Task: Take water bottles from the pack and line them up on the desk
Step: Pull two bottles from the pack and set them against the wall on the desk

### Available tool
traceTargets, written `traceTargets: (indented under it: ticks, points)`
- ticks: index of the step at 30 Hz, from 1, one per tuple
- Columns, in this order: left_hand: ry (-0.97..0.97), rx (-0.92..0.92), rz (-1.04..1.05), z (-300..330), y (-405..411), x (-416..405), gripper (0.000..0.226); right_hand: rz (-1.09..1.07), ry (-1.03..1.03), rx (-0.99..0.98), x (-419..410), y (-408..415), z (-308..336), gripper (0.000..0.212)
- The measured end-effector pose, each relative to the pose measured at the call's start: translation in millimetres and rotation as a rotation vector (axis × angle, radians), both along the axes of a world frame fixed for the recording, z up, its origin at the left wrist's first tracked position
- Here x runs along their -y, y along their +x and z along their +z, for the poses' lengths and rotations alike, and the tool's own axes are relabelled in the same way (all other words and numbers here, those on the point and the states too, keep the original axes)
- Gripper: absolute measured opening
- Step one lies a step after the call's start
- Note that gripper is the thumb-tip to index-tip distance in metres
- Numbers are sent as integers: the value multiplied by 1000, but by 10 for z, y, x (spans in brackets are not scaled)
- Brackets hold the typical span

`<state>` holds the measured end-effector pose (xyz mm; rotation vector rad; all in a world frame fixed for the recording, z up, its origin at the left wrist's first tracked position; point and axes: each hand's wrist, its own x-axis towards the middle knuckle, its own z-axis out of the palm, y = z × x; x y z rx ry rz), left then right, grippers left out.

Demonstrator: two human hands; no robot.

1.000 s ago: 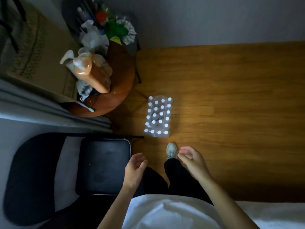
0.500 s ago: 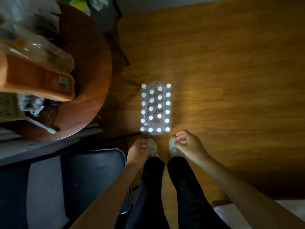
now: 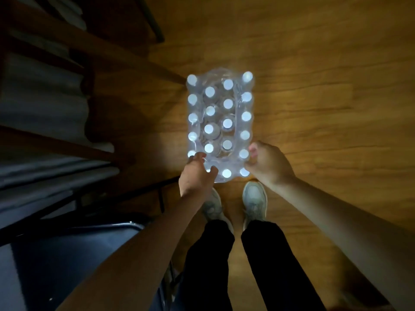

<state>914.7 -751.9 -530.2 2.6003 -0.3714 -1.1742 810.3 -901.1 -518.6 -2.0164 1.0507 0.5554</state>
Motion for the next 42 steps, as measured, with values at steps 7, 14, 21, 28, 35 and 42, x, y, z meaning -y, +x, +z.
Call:
traceTargets:
  ticks: [7,14,21,28,35,42]
  points:
    - [83,115,-198,-802,117,141,49,162,-163,7,-203,271,-799,30]
    - [122,176,-388,-1245,199,235,40,286,-364,27,-361,471,-1227,21]
    - [248,351,-694,-1453,244,273,28,416,-468,-119,-376,625,-1346,9]
    - [127,228,-643,-1465,365,273,31,385,-356,-36,-215,654,-1471,18]
    - [-30,213,-569,-1006,389,162,30,274,-253,71,-168,547,-1129,35]
    - [-76,260,-492,-296,491,267,30,134,-197,161,-6,573,-401,35]
